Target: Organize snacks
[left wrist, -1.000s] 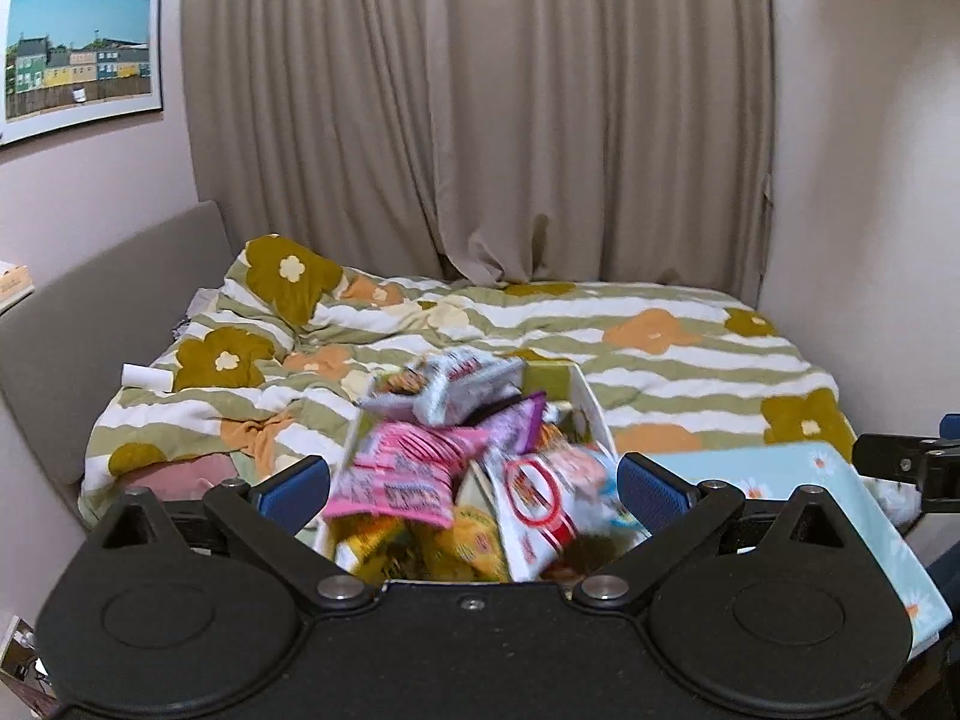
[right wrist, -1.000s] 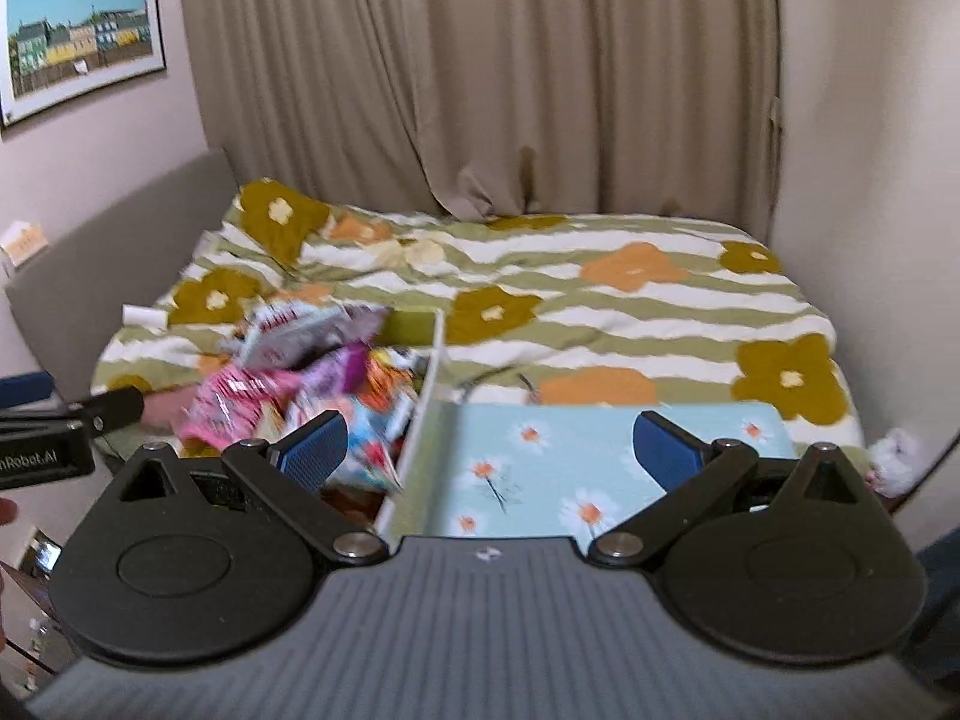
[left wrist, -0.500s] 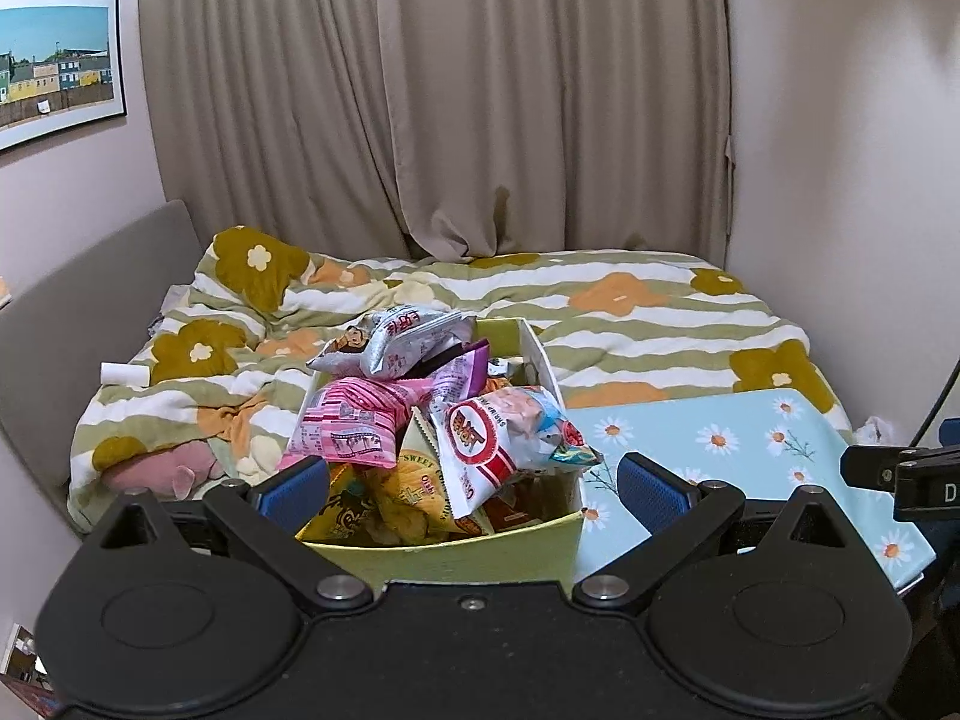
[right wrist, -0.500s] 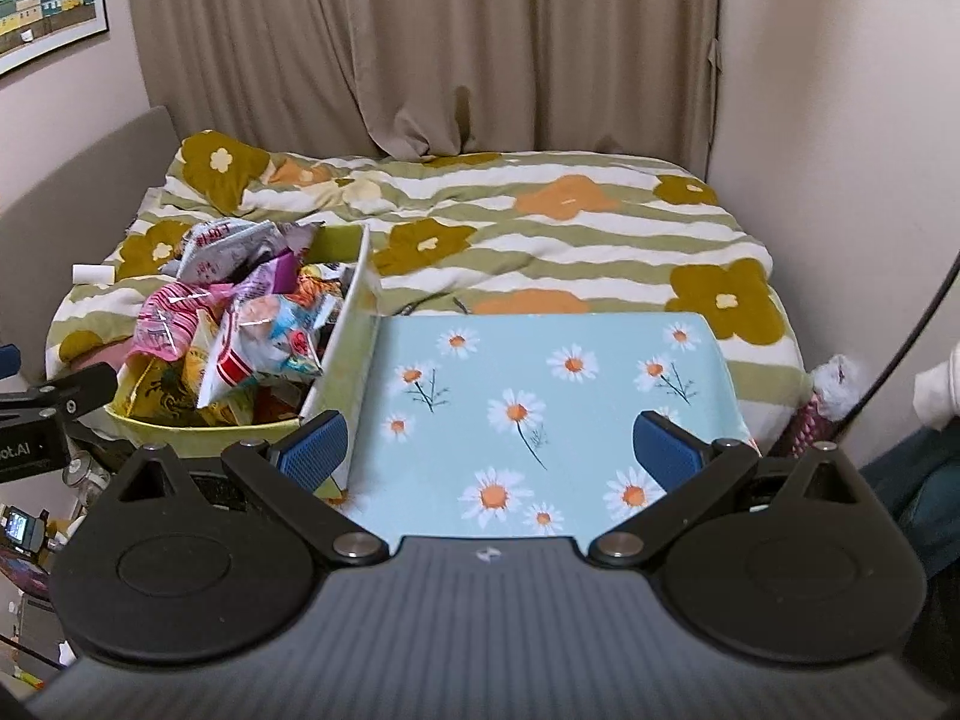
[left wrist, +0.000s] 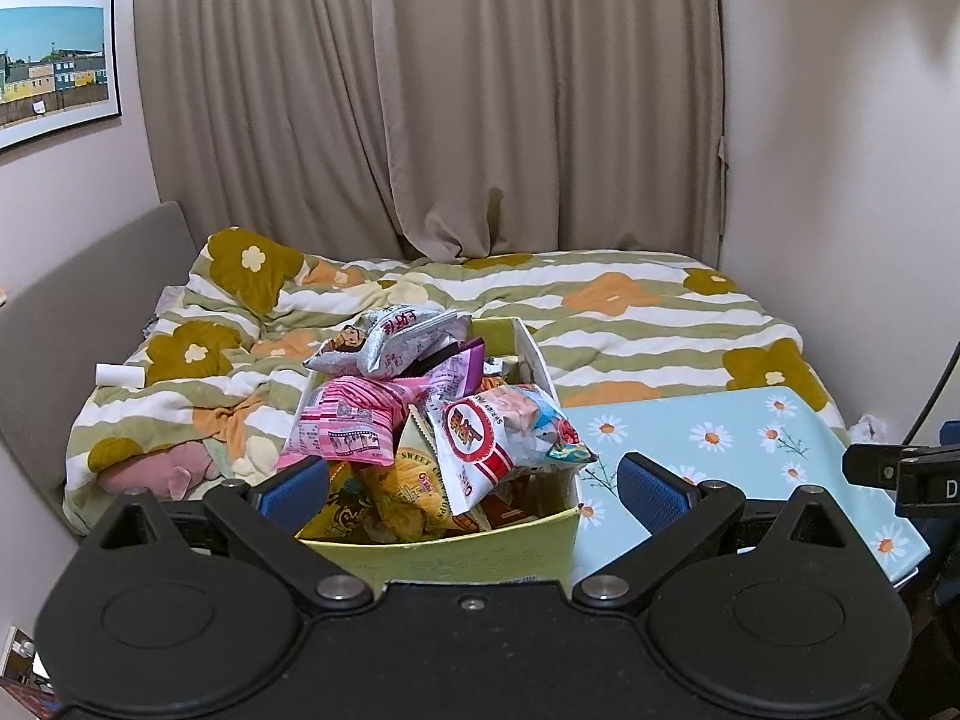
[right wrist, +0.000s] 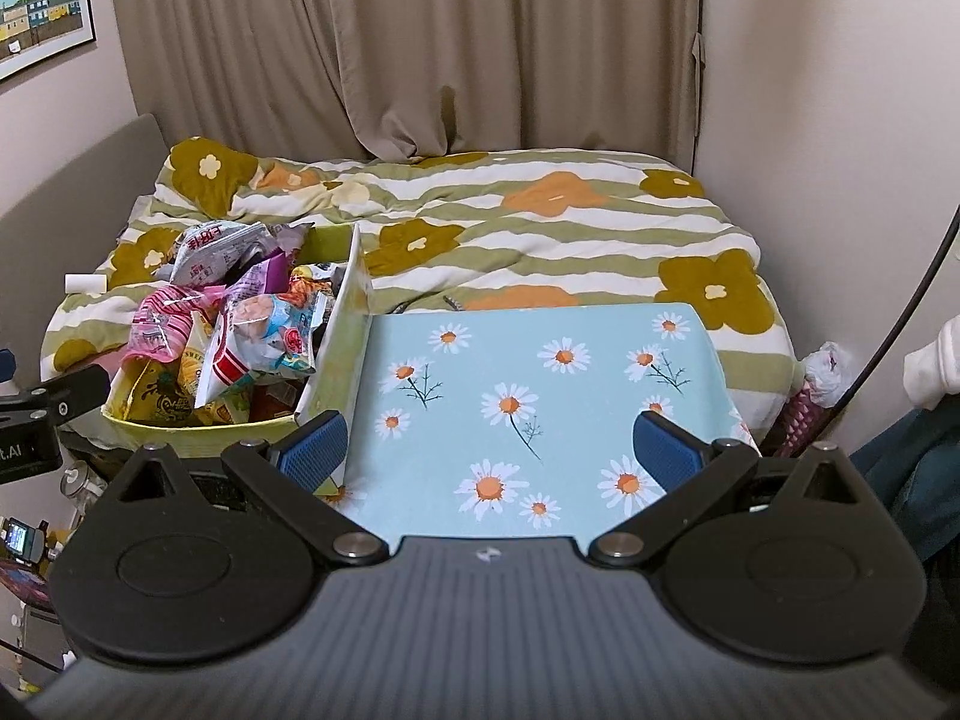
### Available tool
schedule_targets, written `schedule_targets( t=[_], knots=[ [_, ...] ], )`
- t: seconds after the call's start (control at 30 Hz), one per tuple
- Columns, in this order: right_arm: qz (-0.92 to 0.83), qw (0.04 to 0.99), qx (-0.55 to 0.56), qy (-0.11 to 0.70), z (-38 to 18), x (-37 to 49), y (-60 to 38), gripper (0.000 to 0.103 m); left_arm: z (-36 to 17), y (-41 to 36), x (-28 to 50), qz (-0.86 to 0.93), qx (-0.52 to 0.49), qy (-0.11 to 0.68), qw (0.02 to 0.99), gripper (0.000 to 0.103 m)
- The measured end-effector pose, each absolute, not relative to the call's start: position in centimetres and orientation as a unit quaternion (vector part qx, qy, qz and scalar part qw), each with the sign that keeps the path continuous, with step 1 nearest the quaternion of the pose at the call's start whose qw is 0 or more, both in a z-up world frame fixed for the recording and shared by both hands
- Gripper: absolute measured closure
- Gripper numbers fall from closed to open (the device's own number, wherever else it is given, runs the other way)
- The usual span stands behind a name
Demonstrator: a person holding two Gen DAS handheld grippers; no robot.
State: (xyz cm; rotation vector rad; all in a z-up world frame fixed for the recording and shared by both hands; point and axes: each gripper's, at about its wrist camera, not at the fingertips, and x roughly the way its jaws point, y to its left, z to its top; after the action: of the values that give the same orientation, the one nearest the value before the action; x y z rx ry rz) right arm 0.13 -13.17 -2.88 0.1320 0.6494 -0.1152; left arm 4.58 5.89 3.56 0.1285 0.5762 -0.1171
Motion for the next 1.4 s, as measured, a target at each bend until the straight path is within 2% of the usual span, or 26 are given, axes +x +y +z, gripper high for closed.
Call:
schedule_targets(
  t=[1.4],
  knots=[
    [-0.06,0.944,0.069,0.317,-2.78,0.17,-12.74,0.0,3.5,6.0,4.79,-0.052,0.066,0.293,0.952,0.0]
  ],
)
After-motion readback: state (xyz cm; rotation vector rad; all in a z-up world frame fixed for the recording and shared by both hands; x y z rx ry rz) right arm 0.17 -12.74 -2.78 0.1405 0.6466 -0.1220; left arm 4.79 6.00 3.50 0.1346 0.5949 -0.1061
